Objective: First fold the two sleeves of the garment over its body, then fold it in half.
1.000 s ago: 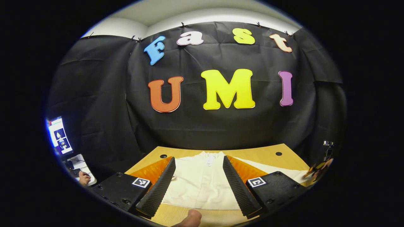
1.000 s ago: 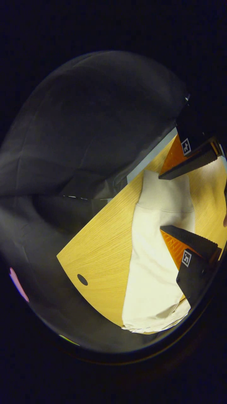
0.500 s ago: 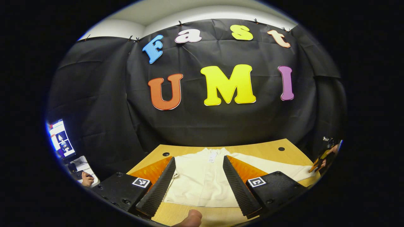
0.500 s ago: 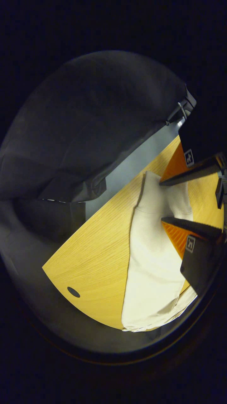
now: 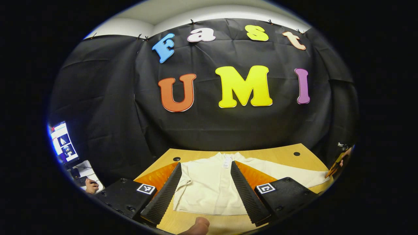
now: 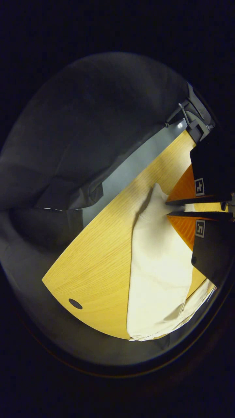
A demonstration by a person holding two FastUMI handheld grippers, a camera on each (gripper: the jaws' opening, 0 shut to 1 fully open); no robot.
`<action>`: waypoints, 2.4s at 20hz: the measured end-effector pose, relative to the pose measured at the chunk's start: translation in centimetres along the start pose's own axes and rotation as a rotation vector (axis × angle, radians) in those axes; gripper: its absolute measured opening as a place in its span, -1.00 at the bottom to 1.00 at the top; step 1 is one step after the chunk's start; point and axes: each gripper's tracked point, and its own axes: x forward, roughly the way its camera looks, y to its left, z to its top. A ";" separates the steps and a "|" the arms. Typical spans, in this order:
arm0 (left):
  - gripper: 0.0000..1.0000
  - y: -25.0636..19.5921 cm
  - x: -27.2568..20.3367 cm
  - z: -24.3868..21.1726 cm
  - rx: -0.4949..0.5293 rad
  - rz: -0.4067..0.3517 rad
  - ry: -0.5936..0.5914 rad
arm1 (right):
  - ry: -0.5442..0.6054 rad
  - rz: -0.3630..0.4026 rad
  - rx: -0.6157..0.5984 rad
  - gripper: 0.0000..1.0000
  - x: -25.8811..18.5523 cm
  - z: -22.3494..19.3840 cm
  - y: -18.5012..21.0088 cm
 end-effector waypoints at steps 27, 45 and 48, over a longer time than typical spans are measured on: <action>0.92 11.8 7.2 0.7 -0.061 -0.196 -0.148 | -0.203 0.081 -0.338 -0.76 -18.0 -7.5 30.5; 0.93 20.5 7.3 -8.9 -0.052 -0.163 -0.034 | -0.159 0.187 -0.822 -0.77 -15.0 -27.8 62.0; 0.92 21.6 7.4 -9.5 -0.041 -0.149 -0.036 | -0.124 0.177 -0.847 -0.76 -13.5 -30.5 63.7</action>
